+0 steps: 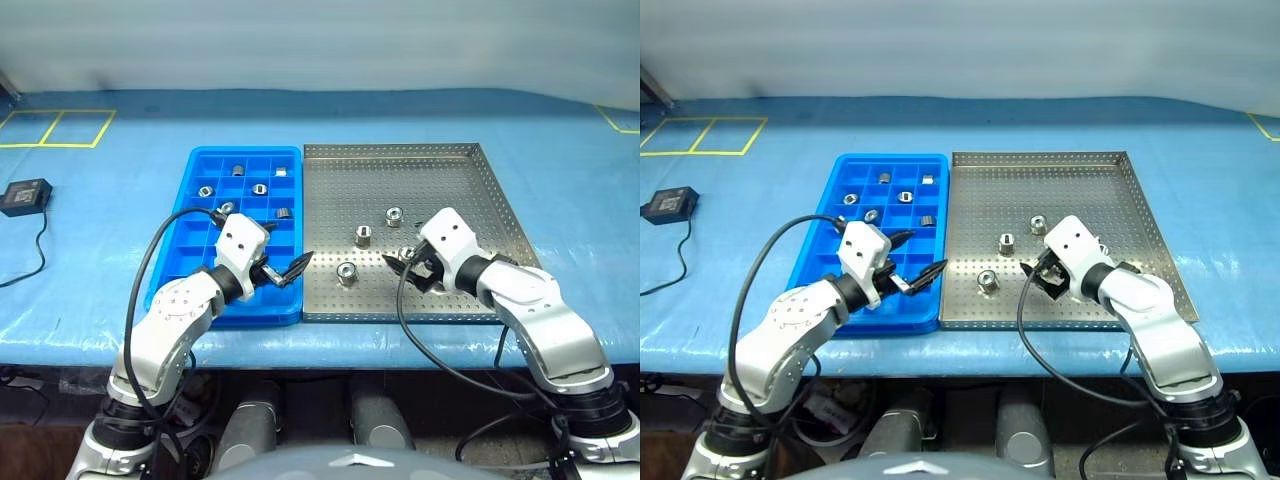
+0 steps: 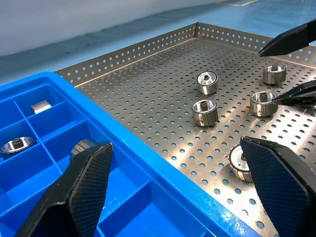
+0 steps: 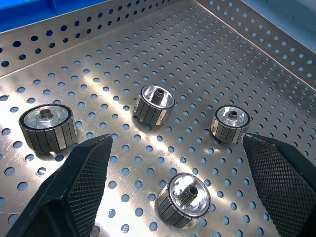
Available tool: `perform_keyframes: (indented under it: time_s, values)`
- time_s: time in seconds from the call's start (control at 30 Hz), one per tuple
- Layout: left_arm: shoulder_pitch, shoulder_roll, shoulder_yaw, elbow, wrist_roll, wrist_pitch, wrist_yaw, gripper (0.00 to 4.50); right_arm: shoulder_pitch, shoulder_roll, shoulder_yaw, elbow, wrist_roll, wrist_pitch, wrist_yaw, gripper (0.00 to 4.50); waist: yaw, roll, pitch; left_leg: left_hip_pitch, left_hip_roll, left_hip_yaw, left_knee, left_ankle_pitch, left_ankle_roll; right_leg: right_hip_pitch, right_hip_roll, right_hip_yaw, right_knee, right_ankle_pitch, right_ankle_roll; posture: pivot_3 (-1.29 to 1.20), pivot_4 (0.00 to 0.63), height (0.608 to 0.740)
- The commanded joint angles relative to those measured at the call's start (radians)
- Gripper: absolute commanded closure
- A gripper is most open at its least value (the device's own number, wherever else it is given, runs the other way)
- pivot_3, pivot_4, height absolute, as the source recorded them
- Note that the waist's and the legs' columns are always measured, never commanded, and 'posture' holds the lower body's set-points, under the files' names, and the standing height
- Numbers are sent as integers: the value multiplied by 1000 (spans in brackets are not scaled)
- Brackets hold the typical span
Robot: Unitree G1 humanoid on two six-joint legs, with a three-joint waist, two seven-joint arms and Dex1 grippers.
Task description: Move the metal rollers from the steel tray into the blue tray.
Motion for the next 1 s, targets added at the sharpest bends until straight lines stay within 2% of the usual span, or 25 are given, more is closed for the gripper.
perform_keyframes:
  time_s: [0.03,1.0]
  values:
    - [-17,-5,1,-24,2,-27,-3,0,-14,0,-2,-31,-9,-20,-7,50,0,0,0,0,0,0,0,0,0,0,0,0,0,0,0,-252,150,740]
    - [-24,2,23,-15,5,-30,-4,0,-17,6,2,-23,-20,-32,-13,50,0,0,0,0,0,0,0,0,0,0,0,0,0,0,0,-255,150,740]
